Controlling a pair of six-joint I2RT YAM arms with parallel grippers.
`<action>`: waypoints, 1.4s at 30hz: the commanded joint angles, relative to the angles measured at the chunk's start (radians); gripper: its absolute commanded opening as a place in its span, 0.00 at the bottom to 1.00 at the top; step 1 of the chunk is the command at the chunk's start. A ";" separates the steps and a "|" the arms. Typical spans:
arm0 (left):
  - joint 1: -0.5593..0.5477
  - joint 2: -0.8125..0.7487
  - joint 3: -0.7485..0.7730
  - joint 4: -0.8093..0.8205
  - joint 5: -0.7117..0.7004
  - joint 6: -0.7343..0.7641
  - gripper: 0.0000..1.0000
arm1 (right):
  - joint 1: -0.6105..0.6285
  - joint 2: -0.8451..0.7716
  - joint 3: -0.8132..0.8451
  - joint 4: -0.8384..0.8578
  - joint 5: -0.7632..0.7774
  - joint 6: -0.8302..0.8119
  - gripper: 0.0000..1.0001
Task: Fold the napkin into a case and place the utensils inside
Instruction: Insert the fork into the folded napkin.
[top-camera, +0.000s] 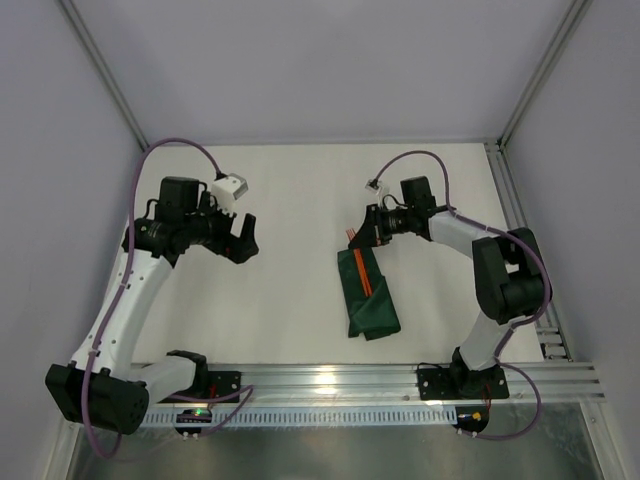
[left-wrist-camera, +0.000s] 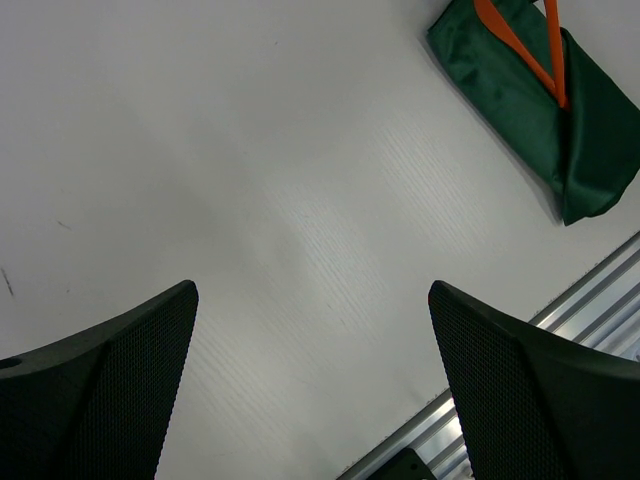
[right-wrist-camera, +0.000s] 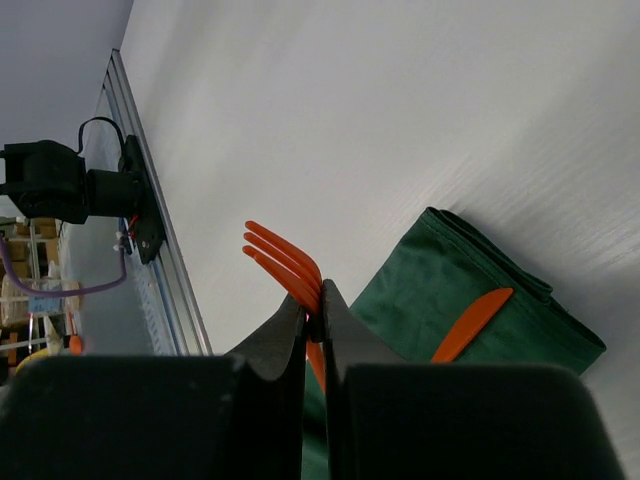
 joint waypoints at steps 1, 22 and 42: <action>-0.004 -0.024 -0.007 0.026 0.020 0.013 0.99 | 0.009 -0.005 -0.010 0.152 -0.050 0.131 0.04; -0.003 -0.012 -0.005 0.029 0.025 0.013 0.99 | 0.055 0.041 -0.029 0.033 -0.021 0.092 0.04; -0.003 0.008 -0.005 0.033 0.028 0.016 0.99 | 0.065 0.047 -0.124 -0.017 0.074 0.097 0.09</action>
